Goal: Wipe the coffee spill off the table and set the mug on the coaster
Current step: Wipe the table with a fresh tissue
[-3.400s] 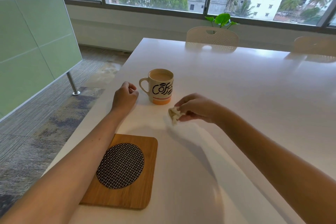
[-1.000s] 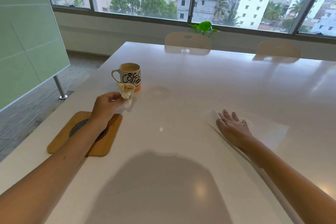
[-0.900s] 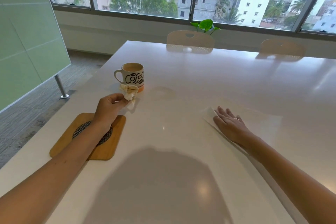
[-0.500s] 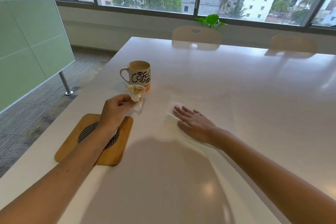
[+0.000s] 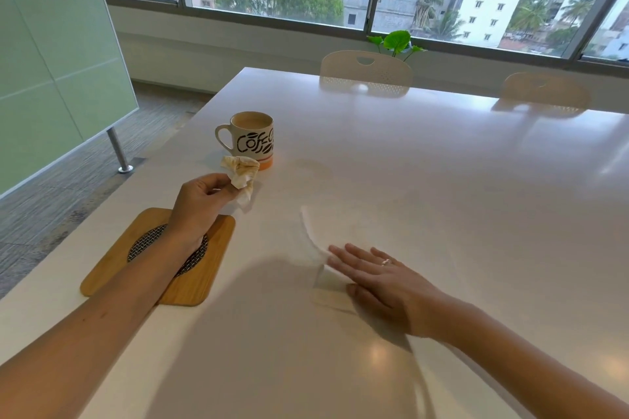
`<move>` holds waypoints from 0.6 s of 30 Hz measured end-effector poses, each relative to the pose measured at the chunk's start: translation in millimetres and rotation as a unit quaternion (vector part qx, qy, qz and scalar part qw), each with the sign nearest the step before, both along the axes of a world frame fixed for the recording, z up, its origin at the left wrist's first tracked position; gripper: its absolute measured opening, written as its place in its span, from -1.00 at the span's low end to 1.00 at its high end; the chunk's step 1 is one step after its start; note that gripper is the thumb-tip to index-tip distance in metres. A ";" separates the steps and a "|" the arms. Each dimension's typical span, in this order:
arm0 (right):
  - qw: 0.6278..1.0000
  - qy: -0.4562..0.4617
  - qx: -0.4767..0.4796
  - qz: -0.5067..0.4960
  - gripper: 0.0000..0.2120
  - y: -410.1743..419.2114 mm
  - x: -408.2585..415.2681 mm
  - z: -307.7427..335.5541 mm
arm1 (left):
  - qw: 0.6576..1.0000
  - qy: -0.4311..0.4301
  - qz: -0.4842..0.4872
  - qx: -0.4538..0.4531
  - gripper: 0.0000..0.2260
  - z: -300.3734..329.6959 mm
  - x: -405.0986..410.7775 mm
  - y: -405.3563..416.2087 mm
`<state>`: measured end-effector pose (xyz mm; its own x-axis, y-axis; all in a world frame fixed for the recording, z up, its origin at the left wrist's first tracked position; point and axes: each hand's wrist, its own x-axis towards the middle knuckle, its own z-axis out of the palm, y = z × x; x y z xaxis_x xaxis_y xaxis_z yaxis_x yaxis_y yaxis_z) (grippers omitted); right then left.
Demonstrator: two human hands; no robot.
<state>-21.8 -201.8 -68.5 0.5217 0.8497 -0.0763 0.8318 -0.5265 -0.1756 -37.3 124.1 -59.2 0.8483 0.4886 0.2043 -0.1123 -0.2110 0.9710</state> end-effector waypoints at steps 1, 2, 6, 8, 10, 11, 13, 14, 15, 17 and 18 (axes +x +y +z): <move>1.000 -0.003 -0.006 -0.024 -0.50 -8.5 4.2 0.3 | 1.000 -0.001 -0.001 0.001 -0.90 -0.3 0.0 0.1; 0.998 -0.001 -0.014 -0.055 -0.46 -16.5 9.8 0.5 | 1.000 -0.002 -0.003 0.001 -0.88 -0.1 -0.3 -0.1; 0.983 0.008 -0.002 -0.184 -0.24 -36.3 41.5 -3.1 | 1.000 -0.004 -0.008 0.000 -0.83 0.8 -1.3 -0.9; 0.973 0.002 0.030 -0.229 -0.11 -36.6 57.1 -5.5 | 1.000 -0.003 -0.003 -0.002 -0.82 0.9 -1.6 -0.8; 0.966 -0.004 0.050 -0.252 -0.03 -30.6 71.9 -6.9 | 1.000 0.001 0.004 -0.001 -0.78 1.0 -1.8 -0.6; 0.966 -0.010 0.047 -0.253 0.00 -25.6 79.2 -7.7 | 1.000 0.001 0.007 -0.001 -0.77 1.0 -1.8 -0.3; 0.971 -0.019 0.030 -0.236 -0.07 -10.8 92.4 -8.9 | 1.000 0.000 0.010 -0.003 -0.76 1.1 -2.2 0.0; 0.974 -0.021 0.022 -0.223 -0.16 -1.8 96.8 -9.6 | 1.000 0.000 0.011 -0.005 -0.76 1.4 -2.7 0.1; 0.977 -0.024 0.015 -0.209 -0.28 8.0 99.6 -10.1 | 1.000 0.001 0.010 -0.006 -0.77 1.6 -3.0 0.1; 0.983 -0.024 0.015 -0.181 -0.47 28.6 99.0 -10.2 | 1.000 0.002 0.008 -0.005 -0.78 2.2 -4.0 0.0; 0.986 -0.020 0.022 -0.165 -0.51 39.2 95.3 -9.0 | 1.000 0.000 0.007 -0.006 -0.78 2.4 -4.3 0.0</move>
<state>73.5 -162.7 -77.5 0.7718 0.6356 -0.0172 0.6236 -0.7620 -0.1745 -41.6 124.1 -56.8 0.8411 0.5033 0.1980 -0.1084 -0.2017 0.9734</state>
